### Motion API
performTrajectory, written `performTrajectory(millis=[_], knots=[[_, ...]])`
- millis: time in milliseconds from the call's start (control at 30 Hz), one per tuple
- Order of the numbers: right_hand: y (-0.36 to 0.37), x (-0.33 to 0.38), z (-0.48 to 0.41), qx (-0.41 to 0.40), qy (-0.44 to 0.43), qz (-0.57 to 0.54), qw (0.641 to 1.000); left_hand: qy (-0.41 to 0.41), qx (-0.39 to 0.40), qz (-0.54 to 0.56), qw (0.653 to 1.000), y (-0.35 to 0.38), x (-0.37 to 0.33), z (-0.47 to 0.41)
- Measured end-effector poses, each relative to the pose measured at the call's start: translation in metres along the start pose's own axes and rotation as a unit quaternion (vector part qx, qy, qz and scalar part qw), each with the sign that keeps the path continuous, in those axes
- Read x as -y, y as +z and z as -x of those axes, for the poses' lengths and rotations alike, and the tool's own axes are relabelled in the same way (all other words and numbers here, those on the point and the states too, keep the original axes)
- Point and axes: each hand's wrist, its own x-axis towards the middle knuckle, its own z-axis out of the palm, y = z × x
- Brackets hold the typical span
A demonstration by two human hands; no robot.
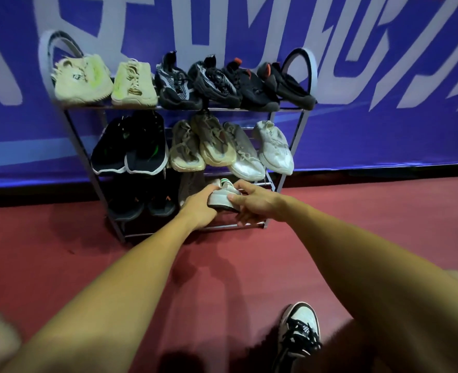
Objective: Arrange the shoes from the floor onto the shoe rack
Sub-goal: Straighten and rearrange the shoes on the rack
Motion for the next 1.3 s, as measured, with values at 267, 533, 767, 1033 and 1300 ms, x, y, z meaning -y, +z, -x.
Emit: performTrajectory(millis=[267,533,767,1033,1300], knots=[[0.012,0.012,-0.002,-0.174,-0.014,0.015,0.985,-0.018,-0.075,0.068,0.995,-0.006,-0.015,0.005],[0.038,-0.016,0.011,-0.184,-0.060,-0.269,0.943,0.001,0.018,0.159,0.987,-0.008,0.001,0.005],[0.039,-0.009,0.006,-0.199,-0.056,-0.360,0.910,-0.038,-0.001,0.195,0.980,-0.010,-0.006,0.006],[0.032,0.000,0.007,-0.218,-0.083,-0.369,0.900,-0.039,-0.119,0.135,0.983,-0.008,0.001,0.004],[0.030,0.011,0.013,-0.164,-0.119,-0.298,0.933,-0.100,-0.112,0.167,0.974,-0.013,0.007,0.004]])
